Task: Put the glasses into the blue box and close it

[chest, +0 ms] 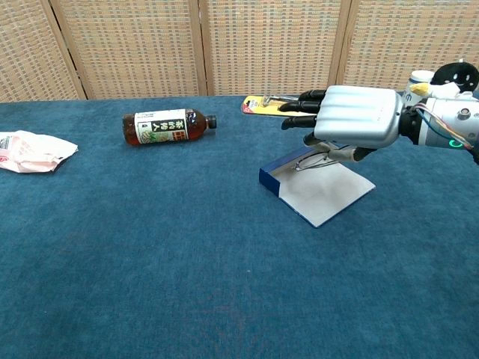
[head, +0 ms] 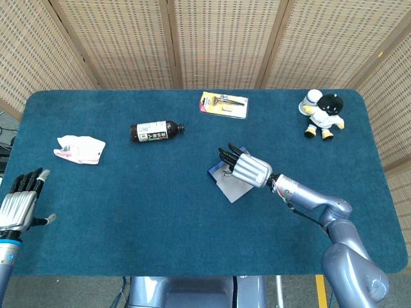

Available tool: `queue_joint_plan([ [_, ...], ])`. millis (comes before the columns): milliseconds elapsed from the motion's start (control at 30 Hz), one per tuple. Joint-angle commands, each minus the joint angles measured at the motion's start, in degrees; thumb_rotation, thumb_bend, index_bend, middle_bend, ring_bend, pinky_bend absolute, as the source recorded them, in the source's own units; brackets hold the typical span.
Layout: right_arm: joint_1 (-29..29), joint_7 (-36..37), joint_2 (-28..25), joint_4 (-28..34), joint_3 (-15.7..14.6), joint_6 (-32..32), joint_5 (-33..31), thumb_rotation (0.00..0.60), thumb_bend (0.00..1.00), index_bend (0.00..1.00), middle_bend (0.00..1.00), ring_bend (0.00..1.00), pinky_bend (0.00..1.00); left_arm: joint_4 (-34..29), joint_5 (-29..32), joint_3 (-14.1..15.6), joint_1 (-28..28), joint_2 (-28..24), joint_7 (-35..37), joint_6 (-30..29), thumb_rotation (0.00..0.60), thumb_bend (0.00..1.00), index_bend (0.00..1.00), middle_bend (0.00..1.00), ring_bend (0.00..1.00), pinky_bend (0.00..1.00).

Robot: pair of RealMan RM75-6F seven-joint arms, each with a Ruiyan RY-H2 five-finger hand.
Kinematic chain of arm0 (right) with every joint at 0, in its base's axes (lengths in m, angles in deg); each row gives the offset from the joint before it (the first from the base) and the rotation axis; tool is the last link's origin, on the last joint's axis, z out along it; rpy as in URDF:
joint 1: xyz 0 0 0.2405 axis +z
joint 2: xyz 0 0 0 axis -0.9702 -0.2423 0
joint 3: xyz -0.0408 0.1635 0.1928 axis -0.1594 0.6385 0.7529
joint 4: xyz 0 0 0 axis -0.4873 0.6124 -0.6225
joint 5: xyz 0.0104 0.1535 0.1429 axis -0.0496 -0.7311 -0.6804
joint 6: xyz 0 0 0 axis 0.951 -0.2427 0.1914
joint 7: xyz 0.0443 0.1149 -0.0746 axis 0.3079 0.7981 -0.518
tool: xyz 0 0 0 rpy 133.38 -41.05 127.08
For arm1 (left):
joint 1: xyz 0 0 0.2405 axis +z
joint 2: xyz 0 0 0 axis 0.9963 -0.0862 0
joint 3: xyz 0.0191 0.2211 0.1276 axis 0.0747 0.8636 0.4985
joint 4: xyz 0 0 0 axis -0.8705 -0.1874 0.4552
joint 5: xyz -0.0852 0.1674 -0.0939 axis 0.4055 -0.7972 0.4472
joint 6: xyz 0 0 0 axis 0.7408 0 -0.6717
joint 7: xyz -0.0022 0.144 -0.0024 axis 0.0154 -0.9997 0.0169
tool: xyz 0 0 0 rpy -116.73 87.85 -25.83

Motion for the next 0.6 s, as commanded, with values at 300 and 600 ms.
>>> queue_joint_plan([
  [300, 0.3, -3.2, -0.3, -2.4, -3.8, -1.4, 2.9, 0.600, 0.67, 0.59, 0.17, 0.00, 0.16, 0.3, 0.7, -0.1, -0.4, 0.3, -0.4, 0.6, 0.600, 0.00, 0.00, 0.00, 0.00, 0.00],
  [600, 1.1, -4.7, 0.5, -2.2, -4.2, -1.8, 2.7, 0.600, 0.67, 0.59, 0.17, 0.00, 0.16, 0.2, 0.9, -0.2, -0.4, 0.2, -0.3, 0.7, 0.600, 0.00, 0.00, 0.00, 0.00, 0.00],
])
